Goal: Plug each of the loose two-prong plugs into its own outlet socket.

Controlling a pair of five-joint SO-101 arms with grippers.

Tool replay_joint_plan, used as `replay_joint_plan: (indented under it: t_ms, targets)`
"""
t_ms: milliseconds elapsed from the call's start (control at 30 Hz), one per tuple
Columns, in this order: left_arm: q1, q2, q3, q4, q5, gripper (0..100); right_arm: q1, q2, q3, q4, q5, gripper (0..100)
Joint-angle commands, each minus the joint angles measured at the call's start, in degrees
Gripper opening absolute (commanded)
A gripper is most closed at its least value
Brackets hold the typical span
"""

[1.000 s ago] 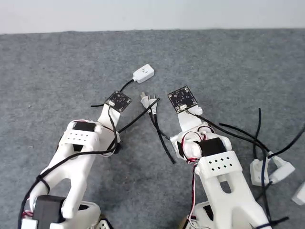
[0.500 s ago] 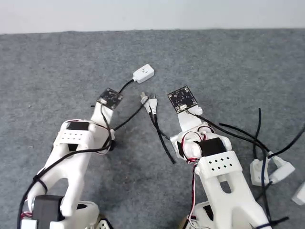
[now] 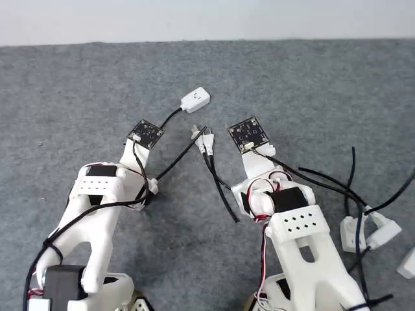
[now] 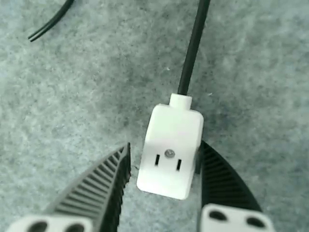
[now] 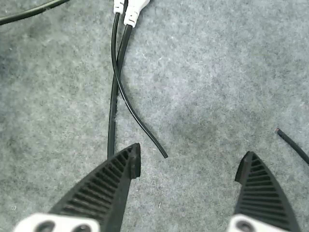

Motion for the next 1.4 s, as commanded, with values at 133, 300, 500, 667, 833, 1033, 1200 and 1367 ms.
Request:
replay_joint_plan:
  t_ms: [133, 300, 500, 667, 833, 1033, 1200, 1367]
  targets:
    - [3.3, 0.1, -0.2, 3.1, -0.5, 21, 0.2, -1.5, -0.6, -0.7, -0.3, 31.8]
    - [6.6, 2.5, 0.0, 6.6, -0.6, 21, 0.2, -1.5, -0.6, -0.7, -0.3, 31.8]
    - [6.9, 3.3, -1.0, 7.0, -0.5, 21, 0.2, -1.5, -0.6, -0.7, -0.3, 31.8]
    - [11.6, 3.2, -1.0, 11.3, 2.4, 15, 0.2, -1.5, -0.6, -0.7, -0.3, 31.8]
    - [18.5, 3.5, -2.8, 12.4, 18.5, 11, 0.2, -1.5, -0.6, -0.7, -0.3, 31.8]
    - [17.8, 3.3, -4.4, 12.3, 28.7, 26, 0.2, -1.5, -0.6, -0.7, -0.2, 31.8]
    - [15.9, 3.2, -4.9, 12.0, 29.1, 30, 0.2, -1.5, -0.6, -0.7, 0.9, 31.8]
    - [13.5, 3.2, -6.3, 10.5, 29.2, 30, 0.1, -1.5, -0.6, -0.7, 1.1, 31.8]
